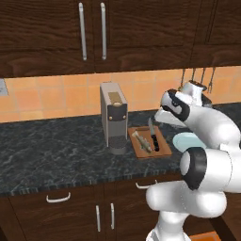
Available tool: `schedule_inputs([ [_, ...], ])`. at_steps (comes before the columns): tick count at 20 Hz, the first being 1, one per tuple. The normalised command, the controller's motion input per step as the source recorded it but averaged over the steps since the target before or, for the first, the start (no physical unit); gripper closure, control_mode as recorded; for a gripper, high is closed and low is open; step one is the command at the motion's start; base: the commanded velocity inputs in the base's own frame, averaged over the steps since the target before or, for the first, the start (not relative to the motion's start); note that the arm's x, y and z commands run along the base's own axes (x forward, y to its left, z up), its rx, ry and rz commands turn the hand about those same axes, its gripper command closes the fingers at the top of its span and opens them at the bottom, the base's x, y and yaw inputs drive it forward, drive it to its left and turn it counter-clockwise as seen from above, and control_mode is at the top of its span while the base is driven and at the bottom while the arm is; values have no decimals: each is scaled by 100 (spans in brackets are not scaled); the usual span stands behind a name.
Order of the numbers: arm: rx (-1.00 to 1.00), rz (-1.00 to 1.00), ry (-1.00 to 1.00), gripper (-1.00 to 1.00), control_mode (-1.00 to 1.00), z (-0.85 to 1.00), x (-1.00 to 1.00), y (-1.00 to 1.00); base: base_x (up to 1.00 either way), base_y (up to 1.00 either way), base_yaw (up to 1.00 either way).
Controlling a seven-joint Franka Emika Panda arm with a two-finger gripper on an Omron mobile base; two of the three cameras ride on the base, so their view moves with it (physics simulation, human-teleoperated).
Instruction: Pick up the knife from the drawer and place it on the cutting board. Then place the meat from the plate to the cutting board.
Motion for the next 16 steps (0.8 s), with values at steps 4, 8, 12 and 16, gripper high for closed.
schedule_inputs([
  [4,14,0,-61,-100,-100,100,-100,-96,0,0,0],
  [8,13,-2,-61,-100,-100,100,-100,-89,0,0,0],
  [12,3,-1,-15,-100,-100,23,-17,-17,0,0,0],
  [16,3,0,-6,-100,-100,0,-8,-3,0,0,0],
])
